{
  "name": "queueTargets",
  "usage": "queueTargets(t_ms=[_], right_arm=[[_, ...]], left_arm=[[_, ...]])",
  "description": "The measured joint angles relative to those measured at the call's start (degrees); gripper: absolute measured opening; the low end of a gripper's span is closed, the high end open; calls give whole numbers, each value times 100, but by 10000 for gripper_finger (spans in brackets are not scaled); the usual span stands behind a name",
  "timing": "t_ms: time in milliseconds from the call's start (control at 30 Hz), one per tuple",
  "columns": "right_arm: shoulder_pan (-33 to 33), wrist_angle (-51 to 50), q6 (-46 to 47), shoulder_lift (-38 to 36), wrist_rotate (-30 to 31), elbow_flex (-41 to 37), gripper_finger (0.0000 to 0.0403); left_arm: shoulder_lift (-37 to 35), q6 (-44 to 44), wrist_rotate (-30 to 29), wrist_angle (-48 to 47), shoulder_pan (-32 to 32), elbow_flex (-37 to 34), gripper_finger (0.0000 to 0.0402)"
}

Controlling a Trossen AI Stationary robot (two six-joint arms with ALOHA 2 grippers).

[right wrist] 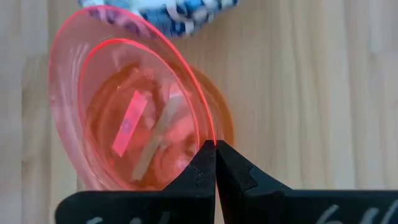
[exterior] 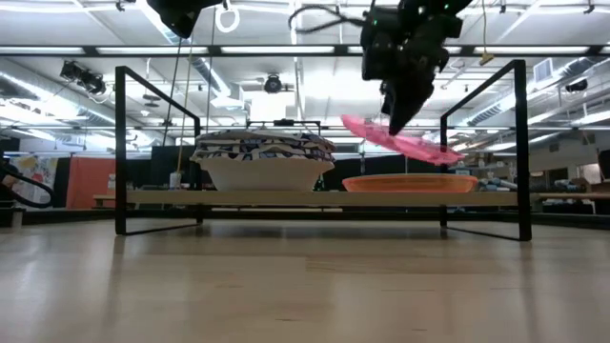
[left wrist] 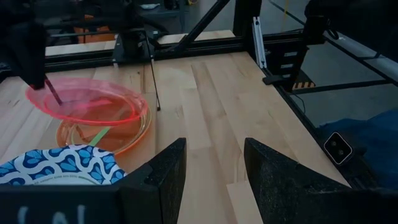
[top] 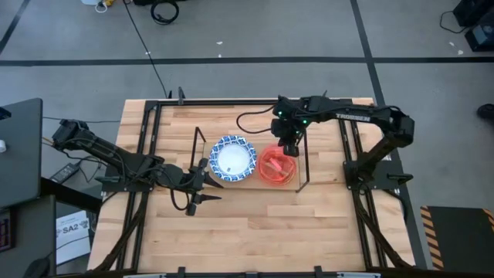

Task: Place and stack plates onto a shelf
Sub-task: Stack the pink plate on top of the green plate on the shelf, then return to Home Position

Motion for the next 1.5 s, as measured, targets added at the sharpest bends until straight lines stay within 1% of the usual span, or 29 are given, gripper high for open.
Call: queueTargets(t_ms=[267, 733, 1233, 1500], right_arm=[[-16, -207, -303, 454, 8, 0, 6], [-52, -157, -409, 469, 200, 0, 9], [-46, -158, -367, 469, 203, 0, 42], [-46, -156, -367, 469, 230, 0, 84]], left_arm=[[0, 2, 0, 2, 2, 0, 169], [0, 4, 0, 0, 0, 0, 169], [0, 4, 2, -2, 1, 0, 169], [0, 3, 1, -2, 1, 0, 169]])
